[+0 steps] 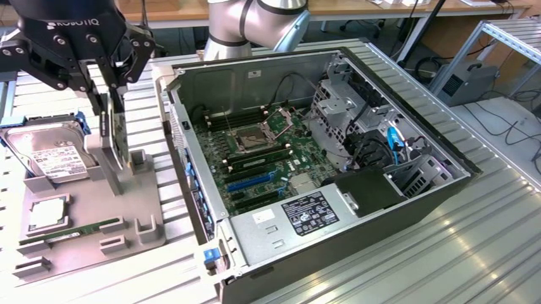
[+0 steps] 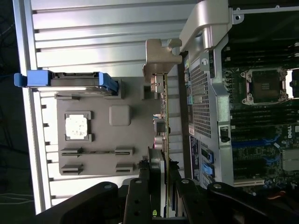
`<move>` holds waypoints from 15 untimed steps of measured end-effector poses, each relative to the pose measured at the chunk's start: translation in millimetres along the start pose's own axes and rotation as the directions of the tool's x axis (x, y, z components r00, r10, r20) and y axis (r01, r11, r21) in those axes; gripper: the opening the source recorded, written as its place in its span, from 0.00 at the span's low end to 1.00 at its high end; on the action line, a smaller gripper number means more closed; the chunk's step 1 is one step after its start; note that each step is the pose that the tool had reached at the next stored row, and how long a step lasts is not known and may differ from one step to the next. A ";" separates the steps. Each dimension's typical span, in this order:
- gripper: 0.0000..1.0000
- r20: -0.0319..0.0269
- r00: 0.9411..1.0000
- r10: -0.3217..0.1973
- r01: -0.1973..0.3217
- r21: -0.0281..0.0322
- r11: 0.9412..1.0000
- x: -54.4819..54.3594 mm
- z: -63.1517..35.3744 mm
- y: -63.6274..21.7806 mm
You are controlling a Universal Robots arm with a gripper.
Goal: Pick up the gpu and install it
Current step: 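Pick up the gpu and move the gpu toward the slot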
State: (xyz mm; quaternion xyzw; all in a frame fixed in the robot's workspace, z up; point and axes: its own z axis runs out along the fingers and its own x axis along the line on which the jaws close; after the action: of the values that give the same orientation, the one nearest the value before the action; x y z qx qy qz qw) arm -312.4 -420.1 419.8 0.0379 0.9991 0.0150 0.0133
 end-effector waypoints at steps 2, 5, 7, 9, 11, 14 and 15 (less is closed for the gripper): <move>0.27 0.000 1.000 0.000 0.000 0.000 1.000 0.0 -0.8 0.0; 0.27 0.000 1.000 0.000 0.000 0.000 1.000 -0.1 -2.1 0.1; 0.27 0.000 1.000 0.000 0.000 0.000 1.000 -0.1 -3.6 0.1; 0.27 0.000 1.000 0.000 0.000 0.000 1.000 -0.1 -4.8 0.1; 0.27 0.000 1.000 0.000 0.000 0.000 1.000 -0.2 -5.7 0.2; 0.27 0.000 1.000 0.000 0.000 0.000 1.000 -0.2 -7.5 0.2; 0.27 0.000 1.000 0.000 0.000 0.000 1.000 -0.2 -8.1 0.2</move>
State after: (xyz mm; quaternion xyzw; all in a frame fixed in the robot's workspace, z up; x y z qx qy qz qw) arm -312.4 -420.1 427.9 0.0379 0.9991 0.0150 0.0133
